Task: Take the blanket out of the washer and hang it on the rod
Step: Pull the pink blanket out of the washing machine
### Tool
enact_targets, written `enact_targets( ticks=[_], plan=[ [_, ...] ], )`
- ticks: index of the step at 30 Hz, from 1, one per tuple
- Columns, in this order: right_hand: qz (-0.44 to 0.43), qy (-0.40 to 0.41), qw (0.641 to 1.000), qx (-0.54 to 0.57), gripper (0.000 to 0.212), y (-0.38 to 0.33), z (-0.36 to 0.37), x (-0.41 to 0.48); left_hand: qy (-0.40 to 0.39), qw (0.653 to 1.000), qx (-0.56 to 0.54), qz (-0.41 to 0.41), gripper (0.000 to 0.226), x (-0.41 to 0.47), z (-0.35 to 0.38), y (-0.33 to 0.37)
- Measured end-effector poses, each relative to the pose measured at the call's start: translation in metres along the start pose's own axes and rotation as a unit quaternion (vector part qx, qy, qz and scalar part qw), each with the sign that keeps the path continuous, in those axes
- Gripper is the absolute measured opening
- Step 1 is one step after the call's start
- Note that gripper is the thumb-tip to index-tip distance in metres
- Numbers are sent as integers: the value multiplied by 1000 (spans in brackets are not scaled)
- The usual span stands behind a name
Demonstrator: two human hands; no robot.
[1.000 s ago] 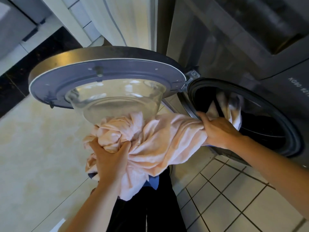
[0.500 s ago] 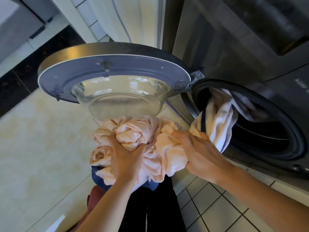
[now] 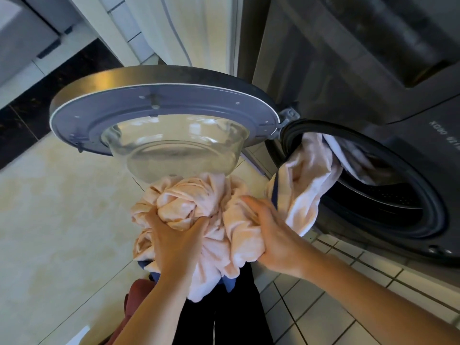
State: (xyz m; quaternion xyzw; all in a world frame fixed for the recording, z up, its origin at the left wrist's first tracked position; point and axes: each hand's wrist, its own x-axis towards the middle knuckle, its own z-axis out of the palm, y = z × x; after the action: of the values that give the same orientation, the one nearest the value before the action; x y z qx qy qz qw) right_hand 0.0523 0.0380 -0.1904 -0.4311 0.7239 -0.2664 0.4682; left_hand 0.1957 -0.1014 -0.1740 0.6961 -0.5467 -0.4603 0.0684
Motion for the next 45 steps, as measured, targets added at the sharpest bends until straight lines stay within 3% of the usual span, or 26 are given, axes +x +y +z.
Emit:
enact_targets(
  ticks=[2,4,6,9,13,17,20,23,26,31,38,42,45],
  plan=[
    [60,26,997,27,108,12,-7,4,-4,1000,-2,7,71,1,-3,3],
    [80,42,996,19,98,19,-11,10,-11,1000,0,24,74,-2,-3,7],
    [51,28,997,-43,84,15,-10,14,-18,999,10,43,80,-5,-1,10],
    [-31,54,990,-123,89,2,-3,14,-12,998,50,48,78,-3,3,11],
    [-78,94,985,-120,71,-16,1,14,-25,997,56,37,74,0,7,10],
    [-31,104,993,-43,66,-21,4,18,-66,998,2,-13,80,-3,12,15],
    [-38,131,991,-12,64,-23,3,21,-79,994,-44,-65,106,-7,16,22],
    [-67,138,988,-23,59,-25,5,21,-79,990,-24,-113,119,-13,22,25],
    [-67,129,989,-19,56,-25,6,19,-63,991,8,-117,116,-15,25,23],
    [-77,87,993,25,71,-21,9,20,-20,998,-20,-55,82,-16,26,14],
    [-108,35,994,-7,80,-10,1,23,4,1000,24,0,77,-12,30,14],
    [-154,24,974,-163,91,4,-22,22,2,1000,15,-17,76,-7,25,9],
    [-97,-44,958,-266,111,31,-47,22,4,1000,11,-16,72,-5,22,8]
  ],
)
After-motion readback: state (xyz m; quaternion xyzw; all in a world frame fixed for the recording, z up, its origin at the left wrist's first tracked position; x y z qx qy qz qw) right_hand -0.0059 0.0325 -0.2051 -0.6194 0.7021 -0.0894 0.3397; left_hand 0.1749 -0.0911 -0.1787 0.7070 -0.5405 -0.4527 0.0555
